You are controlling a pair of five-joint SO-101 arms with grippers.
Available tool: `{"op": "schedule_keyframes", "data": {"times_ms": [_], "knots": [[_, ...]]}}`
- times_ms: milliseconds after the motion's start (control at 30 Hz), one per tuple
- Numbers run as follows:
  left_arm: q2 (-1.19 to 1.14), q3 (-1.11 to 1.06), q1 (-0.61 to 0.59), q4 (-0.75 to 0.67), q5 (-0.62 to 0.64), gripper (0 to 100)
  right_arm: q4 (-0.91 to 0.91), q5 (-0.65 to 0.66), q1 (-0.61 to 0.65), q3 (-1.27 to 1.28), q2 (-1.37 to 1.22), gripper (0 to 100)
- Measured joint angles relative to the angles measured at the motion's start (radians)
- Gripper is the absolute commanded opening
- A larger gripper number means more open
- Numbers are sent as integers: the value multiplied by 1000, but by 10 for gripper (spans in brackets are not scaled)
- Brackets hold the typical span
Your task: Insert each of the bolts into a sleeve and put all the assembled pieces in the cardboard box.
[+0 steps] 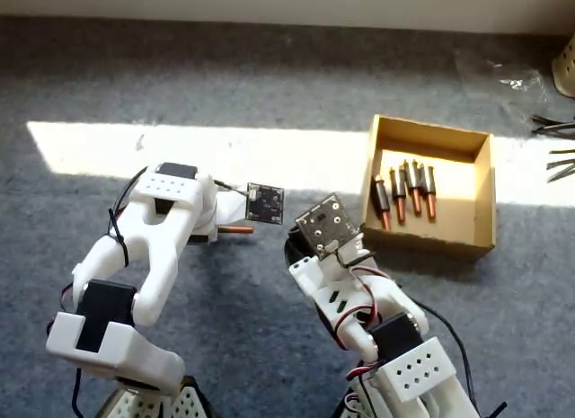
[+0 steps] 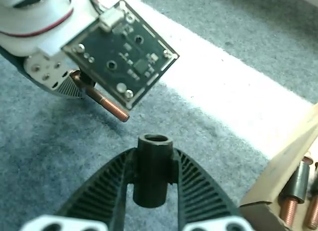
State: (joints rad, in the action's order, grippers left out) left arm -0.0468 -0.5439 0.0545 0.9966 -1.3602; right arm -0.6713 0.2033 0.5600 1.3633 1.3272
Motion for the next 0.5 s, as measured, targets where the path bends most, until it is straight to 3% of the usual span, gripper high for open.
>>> {"op": "schedule_keyframes", "data": {"times_ms": [267,500], "knots": [[0,0,0,-5,0,95,0,0,0,0,0,5],[0,0,0,-109,66,95,0,0,0,0,0,5]]}}
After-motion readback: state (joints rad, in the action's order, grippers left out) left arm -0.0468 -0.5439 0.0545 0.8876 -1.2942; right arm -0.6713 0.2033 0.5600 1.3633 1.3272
